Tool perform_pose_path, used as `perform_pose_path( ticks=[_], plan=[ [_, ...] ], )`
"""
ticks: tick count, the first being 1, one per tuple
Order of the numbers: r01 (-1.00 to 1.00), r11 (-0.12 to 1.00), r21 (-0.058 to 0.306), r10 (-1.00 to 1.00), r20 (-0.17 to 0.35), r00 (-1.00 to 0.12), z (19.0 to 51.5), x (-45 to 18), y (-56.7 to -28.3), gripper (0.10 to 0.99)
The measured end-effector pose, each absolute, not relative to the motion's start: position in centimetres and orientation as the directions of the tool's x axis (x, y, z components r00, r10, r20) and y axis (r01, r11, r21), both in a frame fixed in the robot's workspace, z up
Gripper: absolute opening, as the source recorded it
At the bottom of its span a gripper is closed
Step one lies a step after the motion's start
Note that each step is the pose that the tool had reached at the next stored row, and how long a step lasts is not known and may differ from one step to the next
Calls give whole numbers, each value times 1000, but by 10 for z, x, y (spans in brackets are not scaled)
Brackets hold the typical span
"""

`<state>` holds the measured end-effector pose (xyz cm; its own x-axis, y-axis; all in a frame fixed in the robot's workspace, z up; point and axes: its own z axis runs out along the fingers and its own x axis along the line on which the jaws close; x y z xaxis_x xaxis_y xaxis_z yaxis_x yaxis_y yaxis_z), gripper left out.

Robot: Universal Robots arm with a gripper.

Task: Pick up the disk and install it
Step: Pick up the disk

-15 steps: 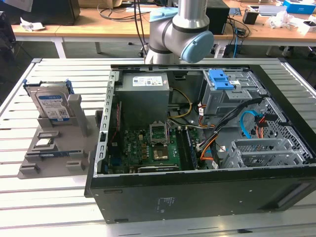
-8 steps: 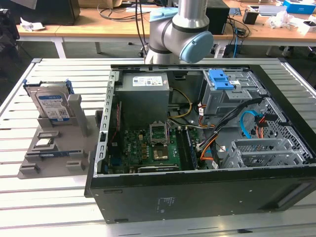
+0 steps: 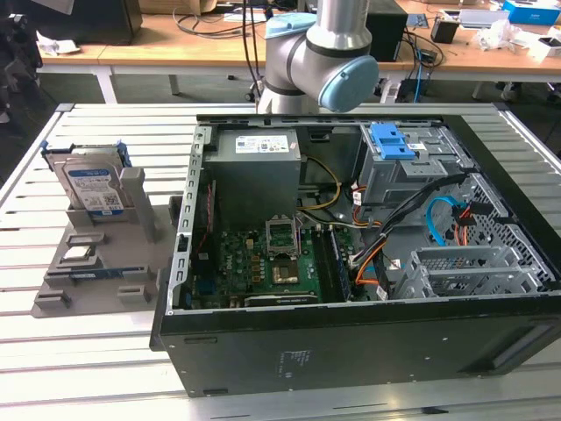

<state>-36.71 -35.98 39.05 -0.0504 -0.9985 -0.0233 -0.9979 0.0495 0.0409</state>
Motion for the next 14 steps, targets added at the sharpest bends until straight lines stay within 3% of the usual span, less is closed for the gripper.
perform_pose_path(
  ticks=[14],
  plan=[
    [-998, 50, 41, -998, -23, -51, 386, -360, -359, 659]
  ],
)
